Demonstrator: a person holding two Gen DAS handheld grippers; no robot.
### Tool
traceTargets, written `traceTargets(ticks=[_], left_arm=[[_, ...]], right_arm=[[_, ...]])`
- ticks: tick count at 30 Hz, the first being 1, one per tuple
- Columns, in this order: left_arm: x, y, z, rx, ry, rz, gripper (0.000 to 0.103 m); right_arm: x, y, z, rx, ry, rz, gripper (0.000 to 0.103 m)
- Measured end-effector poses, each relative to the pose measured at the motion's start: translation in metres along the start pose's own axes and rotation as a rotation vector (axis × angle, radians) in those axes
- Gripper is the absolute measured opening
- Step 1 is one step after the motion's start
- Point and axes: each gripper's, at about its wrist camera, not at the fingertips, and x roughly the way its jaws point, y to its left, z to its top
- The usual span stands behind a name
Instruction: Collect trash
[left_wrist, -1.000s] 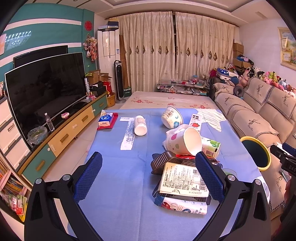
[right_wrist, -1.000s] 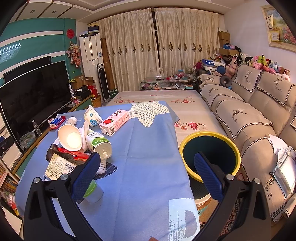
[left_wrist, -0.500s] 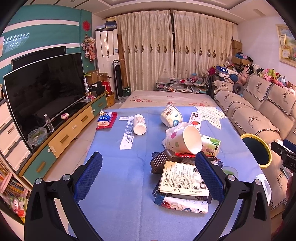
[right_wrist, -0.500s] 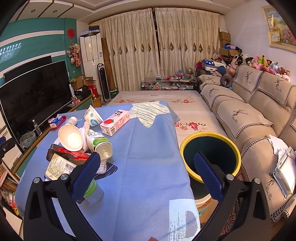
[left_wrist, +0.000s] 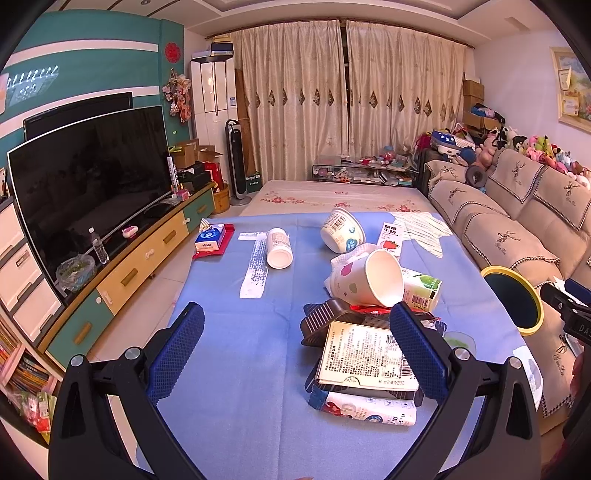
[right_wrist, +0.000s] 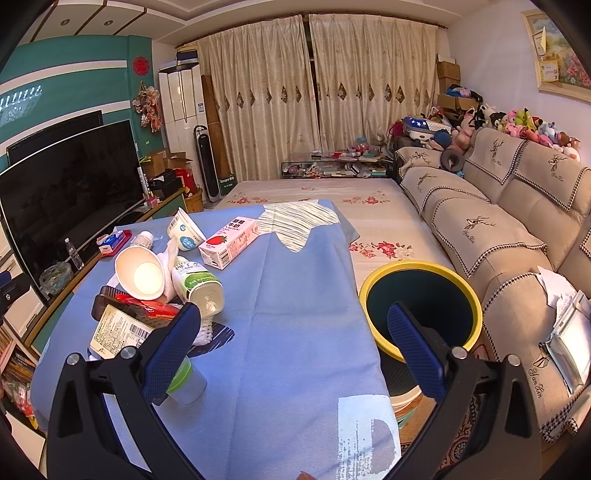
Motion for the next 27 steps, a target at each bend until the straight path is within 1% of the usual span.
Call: traceTargets(ticks=[27], left_arm=[[0.0016, -0.0028, -0.0017, 0.008, 0.002, 0.000, 0.099]], right_arm=[[0.0011, 0.0007, -0.0009, 0.002, 0.004, 0.000, 0.097]])
